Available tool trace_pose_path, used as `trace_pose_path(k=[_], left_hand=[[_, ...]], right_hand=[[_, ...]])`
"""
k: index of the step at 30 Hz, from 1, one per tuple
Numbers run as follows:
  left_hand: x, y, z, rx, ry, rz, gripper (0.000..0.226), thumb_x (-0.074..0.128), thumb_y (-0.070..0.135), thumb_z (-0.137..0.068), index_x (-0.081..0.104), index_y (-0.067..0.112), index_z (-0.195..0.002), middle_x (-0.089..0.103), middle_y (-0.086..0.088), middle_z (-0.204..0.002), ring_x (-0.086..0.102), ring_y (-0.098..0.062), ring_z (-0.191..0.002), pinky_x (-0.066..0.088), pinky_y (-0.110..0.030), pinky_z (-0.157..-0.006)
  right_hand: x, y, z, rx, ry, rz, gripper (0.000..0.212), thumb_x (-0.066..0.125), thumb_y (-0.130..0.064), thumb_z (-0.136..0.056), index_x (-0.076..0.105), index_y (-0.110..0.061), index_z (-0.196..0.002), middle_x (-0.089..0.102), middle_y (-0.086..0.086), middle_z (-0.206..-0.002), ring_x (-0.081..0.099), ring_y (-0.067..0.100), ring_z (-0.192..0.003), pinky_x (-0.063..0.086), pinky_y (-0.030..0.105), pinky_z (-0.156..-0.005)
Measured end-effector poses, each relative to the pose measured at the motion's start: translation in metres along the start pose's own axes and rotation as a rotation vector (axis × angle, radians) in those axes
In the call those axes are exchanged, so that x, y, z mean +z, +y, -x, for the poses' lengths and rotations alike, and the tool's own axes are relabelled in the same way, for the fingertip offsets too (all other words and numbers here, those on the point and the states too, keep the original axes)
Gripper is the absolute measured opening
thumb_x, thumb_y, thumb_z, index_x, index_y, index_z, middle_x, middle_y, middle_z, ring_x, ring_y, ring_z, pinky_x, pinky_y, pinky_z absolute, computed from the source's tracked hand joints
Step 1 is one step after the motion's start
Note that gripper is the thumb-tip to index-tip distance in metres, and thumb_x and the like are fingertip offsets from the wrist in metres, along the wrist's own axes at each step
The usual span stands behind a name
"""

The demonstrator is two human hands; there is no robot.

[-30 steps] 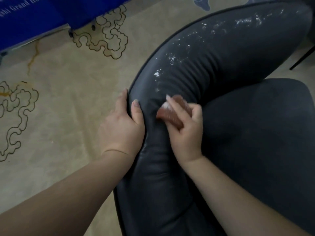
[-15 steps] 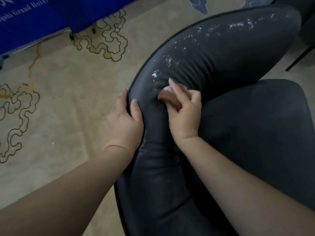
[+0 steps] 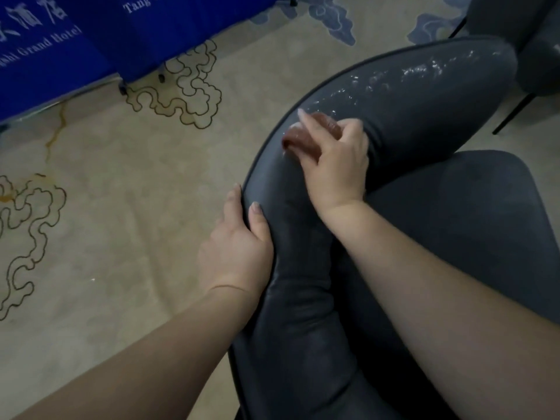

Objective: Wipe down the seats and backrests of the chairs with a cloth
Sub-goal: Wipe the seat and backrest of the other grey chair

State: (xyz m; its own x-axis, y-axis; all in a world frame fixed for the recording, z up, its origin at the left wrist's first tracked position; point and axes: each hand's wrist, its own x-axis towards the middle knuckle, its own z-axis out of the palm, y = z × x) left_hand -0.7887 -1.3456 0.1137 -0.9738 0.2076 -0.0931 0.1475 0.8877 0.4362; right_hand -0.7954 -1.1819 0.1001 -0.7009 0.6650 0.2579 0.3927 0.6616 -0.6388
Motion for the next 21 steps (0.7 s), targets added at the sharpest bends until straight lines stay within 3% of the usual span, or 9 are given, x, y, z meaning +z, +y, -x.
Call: trace_pose_path(k=[6,11,14,19,21], left_hand=[[-0.001,-0.006,0.002,-0.013,-0.09,0.131,0.057,0.02,0.056,-0.091,0.02,0.044,-0.146,0.049,0.001,-0.142,0.056,-0.032,-0.113,0.044,-0.041,-0.087],[-0.003,-0.005,0.003,0.057,-0.132,0.192,0.059,0.02,0.055,-0.09,0.015,0.046,-0.148,0.044,0.002,-0.144,0.049,-0.026,-0.121,0.04,-0.038,-0.092],[-0.004,-0.007,0.003,0.075,-0.153,0.214,0.055,0.021,0.052,-0.095,0.015,0.045,-0.149,0.045,0.0,-0.14,0.05,-0.028,-0.117,0.041,-0.039,-0.09],[-0.008,-0.008,0.003,0.096,-0.2,0.238,0.057,0.024,0.049,-0.095,0.015,0.041,-0.15,0.043,0.001,-0.141,0.048,-0.024,-0.118,0.041,-0.038,-0.087],[-0.008,-0.008,0.001,0.097,-0.212,0.253,0.055,0.023,0.047,-0.096,0.016,0.04,-0.15,0.042,0.002,-0.142,0.047,-0.024,-0.118,0.041,-0.038,-0.089]], right_hand=[[-0.008,-0.002,0.065,0.033,-0.073,-0.241,0.053,0.069,-0.037,-0.085,0.054,-0.035,-0.135,0.045,0.005,-0.103,0.055,0.024,-0.096,0.05,0.037,-0.091],[-0.001,-0.012,0.013,-0.008,-0.049,-0.03,0.047,0.07,-0.042,-0.084,0.06,-0.037,-0.129,0.048,0.008,-0.105,0.051,0.029,-0.102,0.047,0.043,-0.09],[0.006,-0.014,-0.019,0.119,0.003,0.013,0.044,0.066,-0.047,-0.086,0.058,-0.042,-0.129,0.047,0.005,-0.11,0.05,0.027,-0.107,0.044,0.042,-0.094],[0.002,-0.031,0.033,0.006,-0.012,0.014,0.049,0.069,-0.046,-0.082,0.061,-0.035,-0.129,0.047,0.007,-0.098,0.052,0.028,-0.09,0.05,0.042,-0.077],[0.002,-0.03,0.025,-0.012,-0.054,0.05,0.049,0.071,-0.046,-0.079,0.063,-0.036,-0.126,0.049,0.008,-0.098,0.052,0.03,-0.09,0.05,0.044,-0.077]])
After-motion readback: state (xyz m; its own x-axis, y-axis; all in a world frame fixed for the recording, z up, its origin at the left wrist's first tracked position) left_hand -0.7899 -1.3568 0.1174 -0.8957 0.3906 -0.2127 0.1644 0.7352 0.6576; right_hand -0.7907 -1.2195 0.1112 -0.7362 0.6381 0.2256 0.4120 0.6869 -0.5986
